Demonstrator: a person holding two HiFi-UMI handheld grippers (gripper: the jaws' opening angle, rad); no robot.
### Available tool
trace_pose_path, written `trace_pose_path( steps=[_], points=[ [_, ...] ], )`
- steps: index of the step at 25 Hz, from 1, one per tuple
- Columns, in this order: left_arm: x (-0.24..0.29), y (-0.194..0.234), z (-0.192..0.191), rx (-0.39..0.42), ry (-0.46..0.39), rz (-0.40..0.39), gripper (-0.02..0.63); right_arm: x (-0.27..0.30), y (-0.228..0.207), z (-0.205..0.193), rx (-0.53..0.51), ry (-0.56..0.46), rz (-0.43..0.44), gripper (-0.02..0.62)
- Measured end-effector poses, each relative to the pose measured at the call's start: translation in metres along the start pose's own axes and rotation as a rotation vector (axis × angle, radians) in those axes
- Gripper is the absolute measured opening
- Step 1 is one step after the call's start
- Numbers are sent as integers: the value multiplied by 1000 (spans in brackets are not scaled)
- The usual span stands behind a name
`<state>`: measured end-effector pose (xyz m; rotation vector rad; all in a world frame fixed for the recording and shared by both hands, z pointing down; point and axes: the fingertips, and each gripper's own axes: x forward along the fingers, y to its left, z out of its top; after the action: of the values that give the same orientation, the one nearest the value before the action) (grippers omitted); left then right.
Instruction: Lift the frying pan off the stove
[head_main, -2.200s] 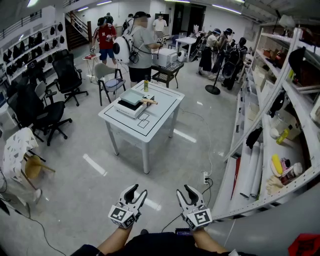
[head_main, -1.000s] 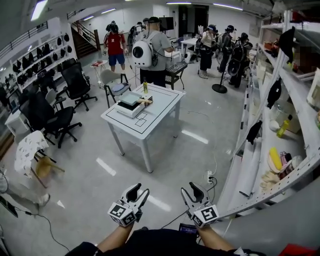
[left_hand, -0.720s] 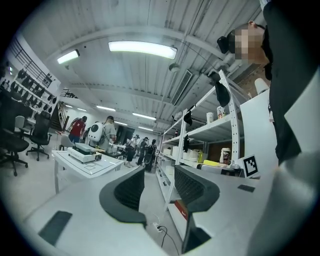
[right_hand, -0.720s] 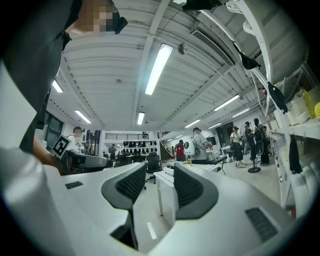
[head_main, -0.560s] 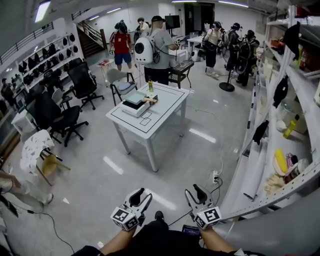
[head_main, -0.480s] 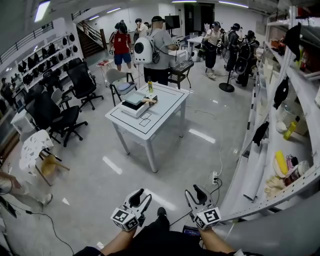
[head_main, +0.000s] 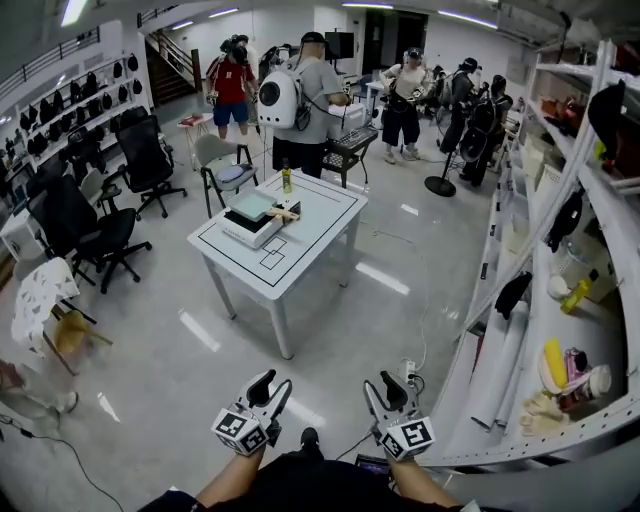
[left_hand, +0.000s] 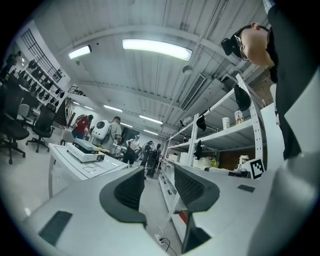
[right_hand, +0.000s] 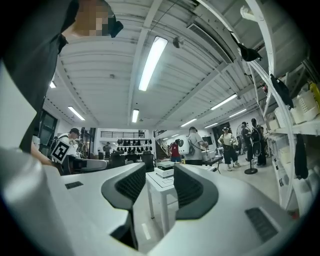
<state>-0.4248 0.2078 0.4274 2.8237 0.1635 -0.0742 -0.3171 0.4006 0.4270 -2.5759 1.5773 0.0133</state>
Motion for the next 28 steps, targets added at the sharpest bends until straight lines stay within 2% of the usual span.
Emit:
trace_pose_path(
  steps=[10, 14, 21, 24, 28],
  points=[
    [103, 77, 31, -9, -41, -71, 186, 117, -42, 33, -68, -28, 12, 170],
    [130, 98, 40, -4, -29, -67, 186, 147, -54, 34, -75, -26, -5, 170],
    [176, 127, 26, -2, -11, -94, 186, 180, -93, 16, -60, 0, -25, 173],
    [197, 137, 26, -9, -5, -80, 186, 201, -112, 9, -39, 4, -5, 173],
    [231, 162, 28, -25, -11, -21, 186, 242, -144, 5, -21, -10, 43, 173]
  ],
)
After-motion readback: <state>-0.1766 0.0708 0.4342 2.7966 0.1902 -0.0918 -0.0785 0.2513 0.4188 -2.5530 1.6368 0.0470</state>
